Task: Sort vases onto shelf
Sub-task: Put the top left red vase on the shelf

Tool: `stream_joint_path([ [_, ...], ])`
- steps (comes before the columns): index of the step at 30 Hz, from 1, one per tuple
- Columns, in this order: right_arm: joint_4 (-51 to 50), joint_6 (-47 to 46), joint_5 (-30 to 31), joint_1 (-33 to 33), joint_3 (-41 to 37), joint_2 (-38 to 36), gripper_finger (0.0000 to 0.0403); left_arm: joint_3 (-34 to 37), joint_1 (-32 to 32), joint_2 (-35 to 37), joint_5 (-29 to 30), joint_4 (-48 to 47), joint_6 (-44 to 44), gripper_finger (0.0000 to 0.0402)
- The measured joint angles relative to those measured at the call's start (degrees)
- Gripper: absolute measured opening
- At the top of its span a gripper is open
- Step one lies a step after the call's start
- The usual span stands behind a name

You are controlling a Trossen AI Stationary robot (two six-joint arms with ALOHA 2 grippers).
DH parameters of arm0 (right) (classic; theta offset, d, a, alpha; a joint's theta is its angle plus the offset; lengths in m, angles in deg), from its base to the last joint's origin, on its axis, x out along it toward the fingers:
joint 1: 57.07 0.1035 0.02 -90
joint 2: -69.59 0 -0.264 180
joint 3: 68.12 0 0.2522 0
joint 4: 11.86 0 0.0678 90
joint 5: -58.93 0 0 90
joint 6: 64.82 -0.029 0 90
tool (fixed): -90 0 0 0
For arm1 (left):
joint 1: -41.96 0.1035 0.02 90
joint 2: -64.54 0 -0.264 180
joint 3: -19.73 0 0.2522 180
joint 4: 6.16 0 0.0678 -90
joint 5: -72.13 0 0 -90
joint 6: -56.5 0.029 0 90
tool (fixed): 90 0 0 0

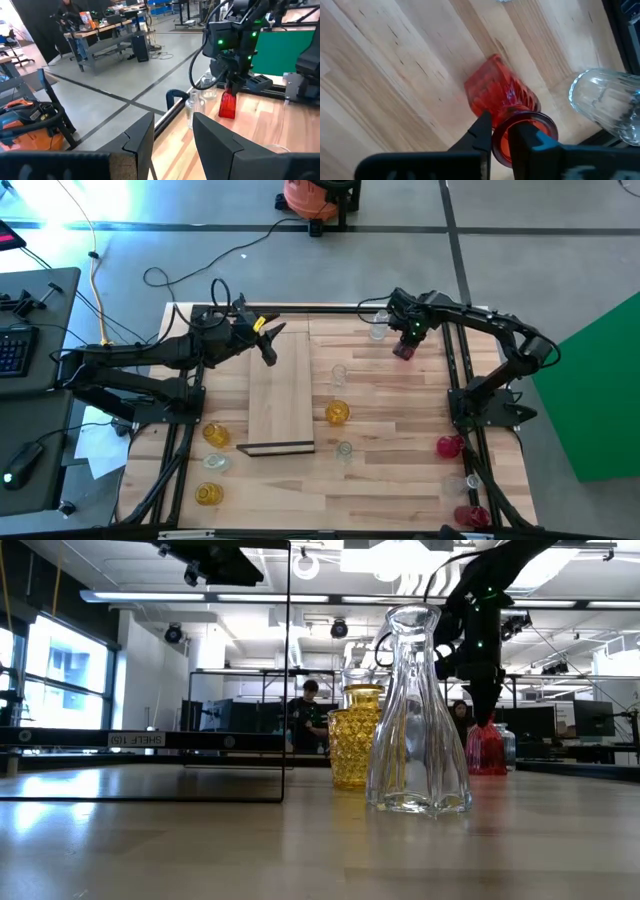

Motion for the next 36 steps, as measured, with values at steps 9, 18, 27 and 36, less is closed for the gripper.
stream_joint_path([
  [9,-2.88,-2.41,-0.62,5.11,2.37,-0.73,0.0007,0.00,0.02,0.01,-0.10,0.01,0.05,0.0127],
  [18,-4.93,-7.39,-0.42,12.26,8.54,-0.76,0.0004,0.00,0.02,0.02,-0.10,-0.37,0.07,0.0127],
  [27,-8.39,-11.08,3.24,17.29,21.22,-0.81,0.0004,0.00,0.04,0.03,-0.10,-0.97,0.07,0.0127],
  [36,-9.12,-13.94,5.80,18.88,31.15,-0.88,0.0004,-0.02,0.21,0.04,0.94,-1.44,2.77,0.0127],
])
